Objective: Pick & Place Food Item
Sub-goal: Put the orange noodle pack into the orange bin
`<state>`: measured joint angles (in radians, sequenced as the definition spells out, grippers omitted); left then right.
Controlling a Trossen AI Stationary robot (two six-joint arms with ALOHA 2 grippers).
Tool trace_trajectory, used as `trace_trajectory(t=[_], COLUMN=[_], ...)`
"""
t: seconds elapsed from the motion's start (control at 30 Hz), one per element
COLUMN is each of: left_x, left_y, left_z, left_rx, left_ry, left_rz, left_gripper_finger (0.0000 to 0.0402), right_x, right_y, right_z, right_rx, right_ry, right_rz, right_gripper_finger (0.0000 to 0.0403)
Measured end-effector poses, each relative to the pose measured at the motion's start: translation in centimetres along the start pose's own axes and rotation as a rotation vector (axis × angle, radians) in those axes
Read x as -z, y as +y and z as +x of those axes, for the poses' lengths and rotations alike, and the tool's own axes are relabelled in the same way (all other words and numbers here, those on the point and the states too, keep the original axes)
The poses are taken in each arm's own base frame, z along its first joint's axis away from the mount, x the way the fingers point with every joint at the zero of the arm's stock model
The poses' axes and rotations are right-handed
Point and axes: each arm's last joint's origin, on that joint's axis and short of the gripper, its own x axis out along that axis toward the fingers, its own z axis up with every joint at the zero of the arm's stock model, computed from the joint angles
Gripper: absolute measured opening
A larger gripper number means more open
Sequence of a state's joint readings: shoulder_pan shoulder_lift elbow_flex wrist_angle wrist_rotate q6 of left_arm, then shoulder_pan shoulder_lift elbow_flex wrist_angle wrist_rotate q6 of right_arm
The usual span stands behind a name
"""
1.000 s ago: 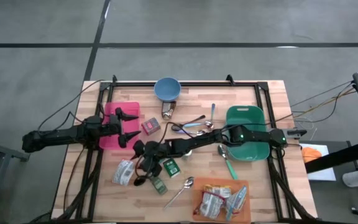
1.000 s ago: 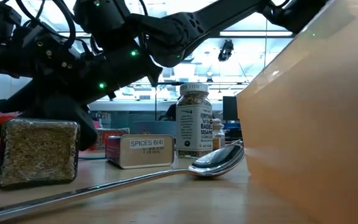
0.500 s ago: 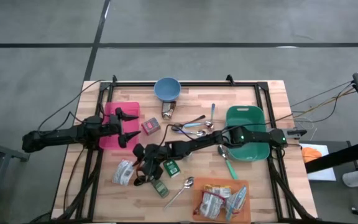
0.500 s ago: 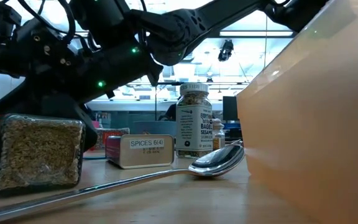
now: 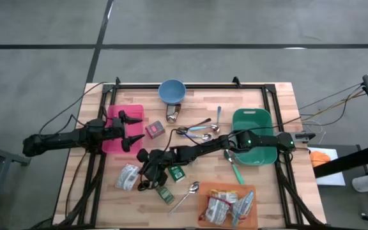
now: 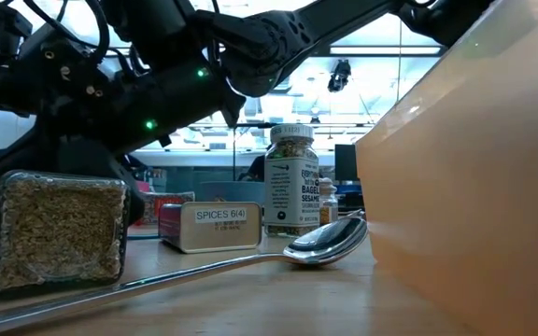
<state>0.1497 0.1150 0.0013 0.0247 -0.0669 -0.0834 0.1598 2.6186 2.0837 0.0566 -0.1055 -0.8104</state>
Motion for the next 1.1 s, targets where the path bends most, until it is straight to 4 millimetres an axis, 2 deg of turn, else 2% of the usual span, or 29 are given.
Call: trace_trajectory(t=[0.27, 0.43, 0.83, 1.1], left_x=[0.0, 0.0, 0.0, 0.0], left_y=[0.0, 0.0, 0.0, 0.0], left_z=[0.0, 0.0, 0.0, 0.0], left_rx=[0.000, 0.000, 0.000, 0.000], left_ry=[0.000, 0.000, 0.000, 0.000], left_rz=[0.000, 0.000, 0.000, 0.000], left_gripper_finger=[0.0372, 0.0372, 0.0372, 0.0372], right_x=[-0.6, -1.9, -6.4, -9.9], right_y=[0.0, -0.9, -2.4, -2.6], right_z=[-0.2, -1.0, -4.2, -6.5], right_rx=[0.026, 0.080, 0.111, 0.184], right_ry=[0.019, 0.027, 0.023, 0.072], right_rz=[0.017, 0.016, -0.002, -0.078], right_gripper_finger=[0.0011, 0.0011, 0.0011, 0.0011])
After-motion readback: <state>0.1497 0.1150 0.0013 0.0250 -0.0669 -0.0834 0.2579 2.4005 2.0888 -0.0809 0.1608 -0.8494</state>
